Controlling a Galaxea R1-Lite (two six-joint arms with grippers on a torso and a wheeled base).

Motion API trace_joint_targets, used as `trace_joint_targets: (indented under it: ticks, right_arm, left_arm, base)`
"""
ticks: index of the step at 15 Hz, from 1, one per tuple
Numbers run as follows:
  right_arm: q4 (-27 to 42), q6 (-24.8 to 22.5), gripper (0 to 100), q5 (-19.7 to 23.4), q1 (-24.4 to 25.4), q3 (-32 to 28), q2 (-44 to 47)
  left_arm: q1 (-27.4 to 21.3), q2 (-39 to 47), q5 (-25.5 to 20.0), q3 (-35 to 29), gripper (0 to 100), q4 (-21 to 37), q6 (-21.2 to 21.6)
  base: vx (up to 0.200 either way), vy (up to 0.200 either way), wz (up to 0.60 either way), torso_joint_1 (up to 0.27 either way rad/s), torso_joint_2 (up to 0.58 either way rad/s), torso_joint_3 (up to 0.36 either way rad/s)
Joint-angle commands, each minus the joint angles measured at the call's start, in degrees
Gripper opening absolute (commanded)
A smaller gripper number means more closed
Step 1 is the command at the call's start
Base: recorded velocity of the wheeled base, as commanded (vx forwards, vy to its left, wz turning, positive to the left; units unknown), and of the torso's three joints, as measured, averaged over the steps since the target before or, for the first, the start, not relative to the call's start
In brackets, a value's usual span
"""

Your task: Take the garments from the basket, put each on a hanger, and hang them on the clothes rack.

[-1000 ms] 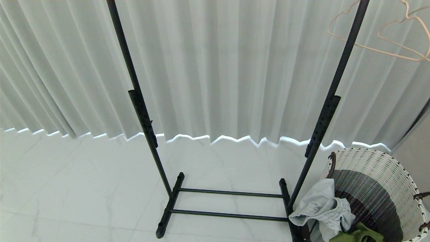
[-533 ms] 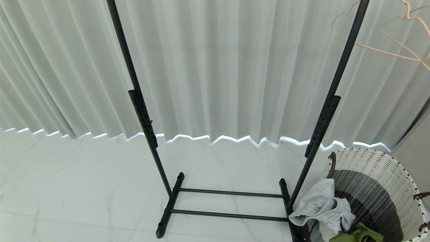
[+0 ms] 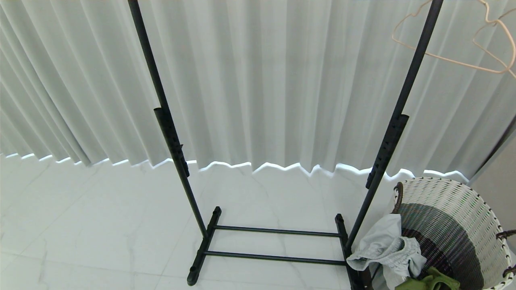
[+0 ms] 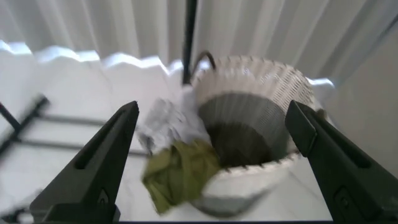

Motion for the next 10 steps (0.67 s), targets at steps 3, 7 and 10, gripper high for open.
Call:
trace_joint_targets:
  ticks: [3,7,10]
  right_arm:
    - [3.4,-12.1,100,-5.8,-0.8,-6.8,28.9]
    - [2.8,-22.1,100,-6.0,-2.2,-6.2,43.9]
    - [-3.3,-26.4,100,-5.9,-1.9,-5.4,54.7]
  left_arm:
    - [0.0,0.0,0.0,0.0,100,0.0,0.0]
    - [0.0,0.0,0.0,0.0,100,0.0,0.0]
    - [0.0,0.0,0.0,0.0,100,0.0,0.0]
  base:
    - [0.0,0.0,0.0,0.0,0.0,0.0]
    - [0.0,0.0,0.0,0.0,0.0,0.0]
    - [0.0,0.0,0.0,0.0,0.0,0.0]
